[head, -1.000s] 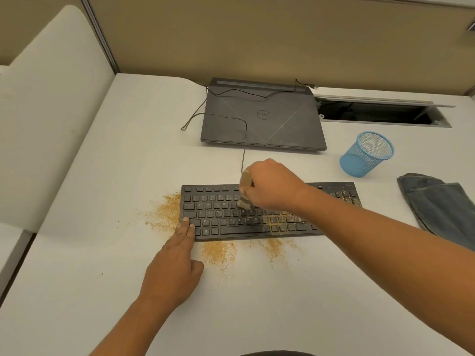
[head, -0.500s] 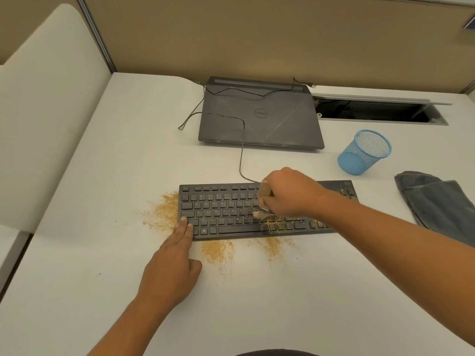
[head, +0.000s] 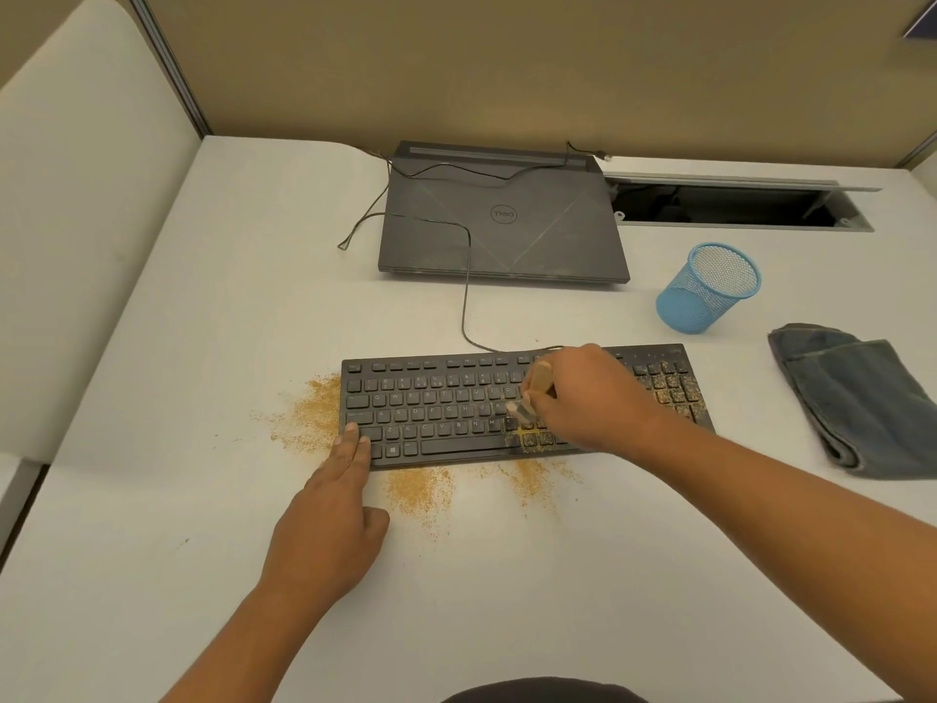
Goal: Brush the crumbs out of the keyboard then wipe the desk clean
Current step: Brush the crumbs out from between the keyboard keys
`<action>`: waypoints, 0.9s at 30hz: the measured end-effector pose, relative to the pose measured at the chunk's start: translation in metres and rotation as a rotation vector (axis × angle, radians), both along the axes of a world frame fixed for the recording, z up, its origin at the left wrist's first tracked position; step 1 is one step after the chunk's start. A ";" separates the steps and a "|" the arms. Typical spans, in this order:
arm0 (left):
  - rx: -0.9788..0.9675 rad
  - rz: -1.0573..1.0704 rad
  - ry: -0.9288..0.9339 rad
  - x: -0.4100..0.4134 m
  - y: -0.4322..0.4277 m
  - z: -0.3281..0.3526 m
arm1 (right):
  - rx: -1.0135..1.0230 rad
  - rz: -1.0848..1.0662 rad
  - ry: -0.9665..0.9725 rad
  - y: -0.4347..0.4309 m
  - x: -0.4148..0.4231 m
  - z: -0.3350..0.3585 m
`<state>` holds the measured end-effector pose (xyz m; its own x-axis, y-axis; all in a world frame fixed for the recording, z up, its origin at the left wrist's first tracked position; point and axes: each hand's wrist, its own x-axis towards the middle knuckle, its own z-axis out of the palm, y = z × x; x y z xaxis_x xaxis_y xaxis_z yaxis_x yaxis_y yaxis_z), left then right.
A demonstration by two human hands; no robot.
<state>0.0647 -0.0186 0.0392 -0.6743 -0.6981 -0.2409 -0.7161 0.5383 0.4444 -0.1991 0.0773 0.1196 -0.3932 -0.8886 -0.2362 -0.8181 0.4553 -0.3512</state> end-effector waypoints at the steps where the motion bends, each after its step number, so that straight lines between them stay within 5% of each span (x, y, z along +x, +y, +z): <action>1: -0.001 0.001 0.000 0.000 0.000 0.000 | 0.001 0.003 0.013 0.002 0.000 -0.002; 5: 0.001 0.007 0.001 0.000 0.000 -0.001 | -0.113 -0.067 0.026 0.006 0.006 -0.002; 13: -0.006 0.001 -0.007 0.000 -0.001 -0.002 | -0.030 0.038 -0.028 -0.003 0.006 0.007; 18: -0.009 -0.002 -0.008 0.000 -0.001 -0.001 | 0.193 0.200 0.049 -0.021 0.001 0.020; 23: -0.011 -0.002 -0.001 0.000 -0.001 -0.002 | 0.060 0.095 0.021 -0.024 0.000 0.018; 27: -0.009 0.000 -0.001 0.000 -0.001 -0.003 | 0.148 0.099 0.007 -0.015 0.009 0.012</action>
